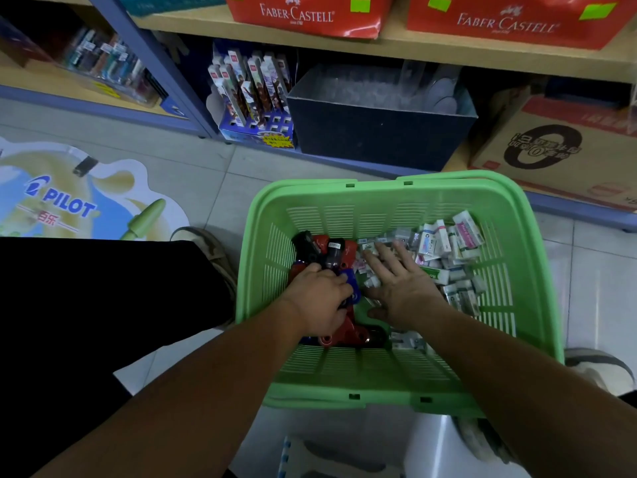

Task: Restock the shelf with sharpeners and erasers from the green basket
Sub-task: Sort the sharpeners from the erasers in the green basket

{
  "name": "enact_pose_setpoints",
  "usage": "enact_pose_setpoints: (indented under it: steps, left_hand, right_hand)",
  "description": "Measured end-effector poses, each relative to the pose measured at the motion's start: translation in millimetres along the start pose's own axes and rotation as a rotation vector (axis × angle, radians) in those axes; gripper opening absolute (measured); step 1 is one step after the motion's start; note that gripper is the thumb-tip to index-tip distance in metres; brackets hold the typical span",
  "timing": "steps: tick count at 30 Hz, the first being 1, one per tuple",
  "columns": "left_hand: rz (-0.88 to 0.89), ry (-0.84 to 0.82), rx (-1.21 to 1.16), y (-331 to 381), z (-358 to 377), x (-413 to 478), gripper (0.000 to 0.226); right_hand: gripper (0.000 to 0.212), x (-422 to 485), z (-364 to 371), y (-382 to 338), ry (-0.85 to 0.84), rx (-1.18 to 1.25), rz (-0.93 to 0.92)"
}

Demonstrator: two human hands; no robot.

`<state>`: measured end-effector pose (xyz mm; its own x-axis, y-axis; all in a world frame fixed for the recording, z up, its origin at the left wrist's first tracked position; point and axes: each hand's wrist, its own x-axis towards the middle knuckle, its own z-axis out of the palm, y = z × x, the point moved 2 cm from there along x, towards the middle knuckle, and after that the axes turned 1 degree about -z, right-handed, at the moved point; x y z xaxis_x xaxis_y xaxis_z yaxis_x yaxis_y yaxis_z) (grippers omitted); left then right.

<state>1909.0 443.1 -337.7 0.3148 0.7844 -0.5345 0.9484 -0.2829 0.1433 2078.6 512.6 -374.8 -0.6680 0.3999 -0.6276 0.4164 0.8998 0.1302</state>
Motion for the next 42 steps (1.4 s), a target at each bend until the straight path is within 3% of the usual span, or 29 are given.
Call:
enact_pose_setpoints:
  steps: [6,10,12,14,18,21,24,29,35,42]
  left_hand:
    - [-0.019,-0.079,0.010,13,-4,-2,0.043]
    - [-0.053,0.118,0.030,3,-18,19,0.026]
    - [-0.057,0.143,-0.008,-8,-18,38,0.039]
    - [-0.061,0.046,-0.089,-17,-13,55,0.058]
    - [-0.092,-0.015,0.016,-24,-2,67,0.077]
    - [-0.186,0.010,0.235,-21,-1,62,0.063]
    - [-0.236,-0.008,0.283,-18,2,51,0.056]
    - [-0.299,-0.018,0.171,-2,6,22,0.059]
    - [-0.168,0.018,0.125,22,-3,-8,0.040]
    - [-0.281,-0.062,-0.171,10,-2,-15,0.026]
  right_hand:
    - [0.074,-11,-3,0,0.011,0.018,-0.018]
    - [0.071,-10,-4,5,0.093,0.193,-0.041]
    - [0.056,-9,-4,12,0.221,0.323,-0.072]
    - [0.030,-7,4,19,0.364,0.397,-0.092]
    - [0.038,0,15,22,0.422,0.519,-0.021]
    - [0.050,3,14,19,0.412,0.531,0.013]
    - [0.058,3,10,17,0.403,0.521,0.039]
    - [0.061,7,0,15,0.397,0.522,0.070]
    - [0.058,8,-1,15,0.432,0.540,0.097]
    - [0.057,4,7,16,0.457,0.316,0.117]
